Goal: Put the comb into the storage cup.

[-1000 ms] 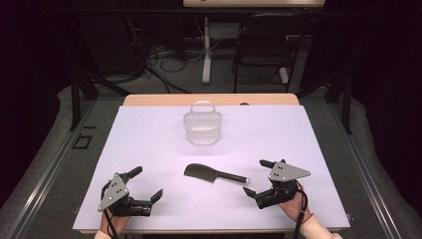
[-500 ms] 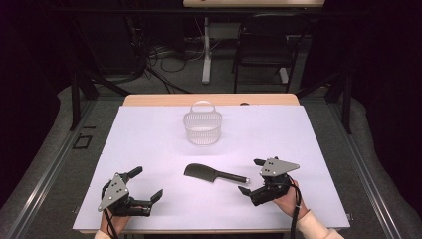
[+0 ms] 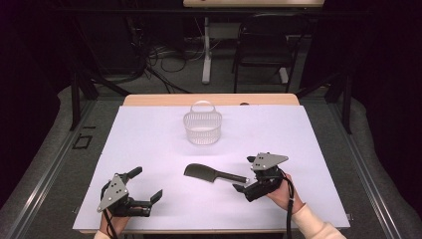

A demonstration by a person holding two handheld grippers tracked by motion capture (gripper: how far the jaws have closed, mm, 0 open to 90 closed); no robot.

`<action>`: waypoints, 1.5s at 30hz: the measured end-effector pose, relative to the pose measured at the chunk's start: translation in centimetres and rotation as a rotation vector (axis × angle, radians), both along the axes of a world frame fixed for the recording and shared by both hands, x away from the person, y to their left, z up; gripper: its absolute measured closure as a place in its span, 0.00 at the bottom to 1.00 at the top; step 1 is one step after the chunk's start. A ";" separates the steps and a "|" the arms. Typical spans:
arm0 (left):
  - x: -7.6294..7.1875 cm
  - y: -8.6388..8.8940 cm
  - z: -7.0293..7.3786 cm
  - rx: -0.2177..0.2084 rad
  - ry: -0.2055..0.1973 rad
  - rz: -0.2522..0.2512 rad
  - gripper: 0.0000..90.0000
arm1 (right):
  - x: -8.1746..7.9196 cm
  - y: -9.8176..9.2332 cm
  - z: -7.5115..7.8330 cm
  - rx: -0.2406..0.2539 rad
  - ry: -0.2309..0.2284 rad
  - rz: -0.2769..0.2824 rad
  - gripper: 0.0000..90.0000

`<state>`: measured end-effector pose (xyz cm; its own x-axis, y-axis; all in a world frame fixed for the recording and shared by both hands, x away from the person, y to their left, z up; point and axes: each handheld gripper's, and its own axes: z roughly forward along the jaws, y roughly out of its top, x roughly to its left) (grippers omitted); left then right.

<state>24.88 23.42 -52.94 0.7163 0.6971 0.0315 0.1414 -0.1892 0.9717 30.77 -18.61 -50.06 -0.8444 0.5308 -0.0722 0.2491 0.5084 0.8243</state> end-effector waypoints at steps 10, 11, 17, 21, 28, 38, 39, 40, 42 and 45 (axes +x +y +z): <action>0.1 -0.1 -0.1 0.003 0.005 -0.003 0.00 | 0.8 1.5 0.1 -0.057 0.017 0.039 0.00; 0.1 -0.1 -0.1 0.004 0.007 -0.004 0.00 | 0.8 1.7 0.1 -0.058 0.023 0.041 0.00; 0.2 -0.2 -0.1 0.003 0.011 -0.007 0.00 | 1.2 1.8 0.1 -0.081 0.040 0.050 0.00; 0.1 -0.3 0.0 0.004 0.008 -0.010 0.00 | 1.5 1.8 0.0 -0.108 0.053 0.054 0.00; 0.2 -0.5 -0.1 0.005 0.008 -0.016 0.00 | 2.1 2.5 0.5 -0.157 0.074 0.074 0.00; 0.3 -0.6 -0.1 0.010 0.007 -0.016 0.00 | 3.2 4.6 0.8 -0.210 0.093 0.115 0.00; 0.3 -0.6 -0.1 0.009 0.007 -0.015 0.00 | 3.3 4.7 0.8 -0.215 0.090 0.120 0.00; 0.3 -0.6 -0.1 0.010 0.008 -0.015 0.00 | 3.4 5.0 0.9 -0.222 0.095 0.118 0.00; 0.3 -0.6 -0.1 0.009 0.008 -0.015 0.00 | 3.6 5.3 1.0 -0.235 0.098 0.125 0.00; 0.3 -0.6 -0.1 0.007 0.007 -0.014 0.00 | 3.9 5.7 0.9 -0.257 0.108 0.139 0.00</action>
<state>25.16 22.83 -53.04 0.7262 0.6867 0.0314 0.1453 -0.1979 0.9694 34.64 -12.87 -49.13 -0.9176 0.3860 -0.0949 0.2422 0.7322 0.6366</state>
